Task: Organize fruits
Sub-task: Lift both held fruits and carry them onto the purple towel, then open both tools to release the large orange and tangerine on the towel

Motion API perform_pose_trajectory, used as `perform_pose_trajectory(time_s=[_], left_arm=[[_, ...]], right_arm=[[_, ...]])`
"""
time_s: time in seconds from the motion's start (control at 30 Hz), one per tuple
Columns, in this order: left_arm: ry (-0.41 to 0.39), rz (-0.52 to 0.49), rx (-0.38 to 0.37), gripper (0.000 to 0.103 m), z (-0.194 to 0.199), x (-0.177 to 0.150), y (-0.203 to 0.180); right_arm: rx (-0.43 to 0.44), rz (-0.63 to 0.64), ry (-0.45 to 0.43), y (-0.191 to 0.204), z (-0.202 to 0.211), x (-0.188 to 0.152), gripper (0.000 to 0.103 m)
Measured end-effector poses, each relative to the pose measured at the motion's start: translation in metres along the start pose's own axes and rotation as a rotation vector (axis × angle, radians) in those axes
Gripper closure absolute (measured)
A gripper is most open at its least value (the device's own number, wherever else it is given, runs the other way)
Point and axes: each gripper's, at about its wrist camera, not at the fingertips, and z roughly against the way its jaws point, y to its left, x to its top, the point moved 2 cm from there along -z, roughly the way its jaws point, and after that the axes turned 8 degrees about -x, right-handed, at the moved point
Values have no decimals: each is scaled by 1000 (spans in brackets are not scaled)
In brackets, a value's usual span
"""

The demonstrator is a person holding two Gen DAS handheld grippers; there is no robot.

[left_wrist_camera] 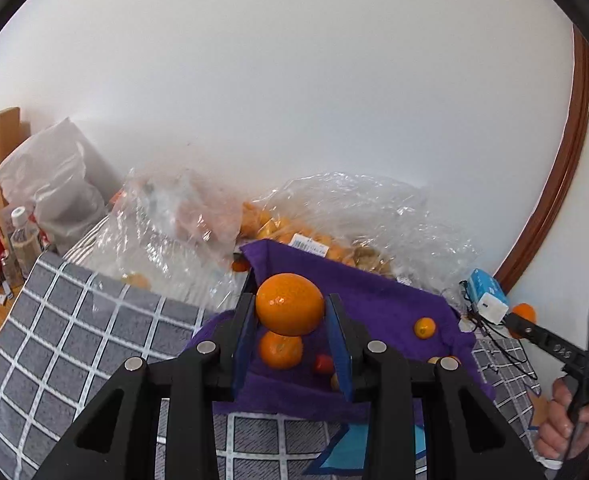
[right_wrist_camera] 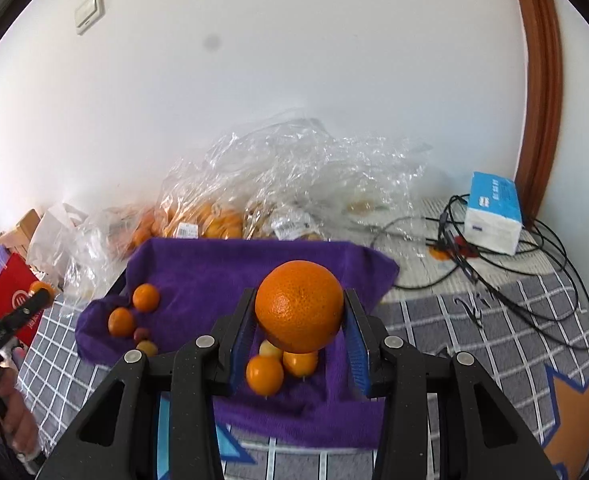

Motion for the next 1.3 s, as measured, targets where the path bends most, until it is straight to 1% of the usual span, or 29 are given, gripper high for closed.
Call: perform_pose_trajectory(time_s=[0.13, 0.27, 0.43, 0.53, 0.6, 0.7, 0.9, 1.0, 1.3], left_arm=[[14, -8, -16, 70, -7, 18, -7], [49, -28, -20, 70, -26, 26, -15], [110, -33, -36, 70, -58, 21, -22], [171, -24, -49, 70, -80, 12, -25], [214, -24, -56, 70, -95, 3, -26], [247, -36, -37, 70, -111, -9, -26], [338, -44, -11, 70, -136, -26, -24], [361, -63, -9, 70, -140, -31, -26], [406, -96, 20, 70, -151, -41, -30]], right_arm=[[16, 1, 27, 5, -25, 6, 62], [11, 15, 90, 10, -59, 2, 62], [8, 14, 153, 13, -88, -8, 62], [-4, 37, 185, 17, -101, -15, 62], [-12, 66, 193, 21, -106, -18, 62], [-23, 101, 192, 24, -108, -21, 62], [-25, 104, 225, 23, -117, -27, 61], [-36, 131, 221, 28, -117, -30, 61], [-21, 124, 218, 29, -118, -32, 61]])
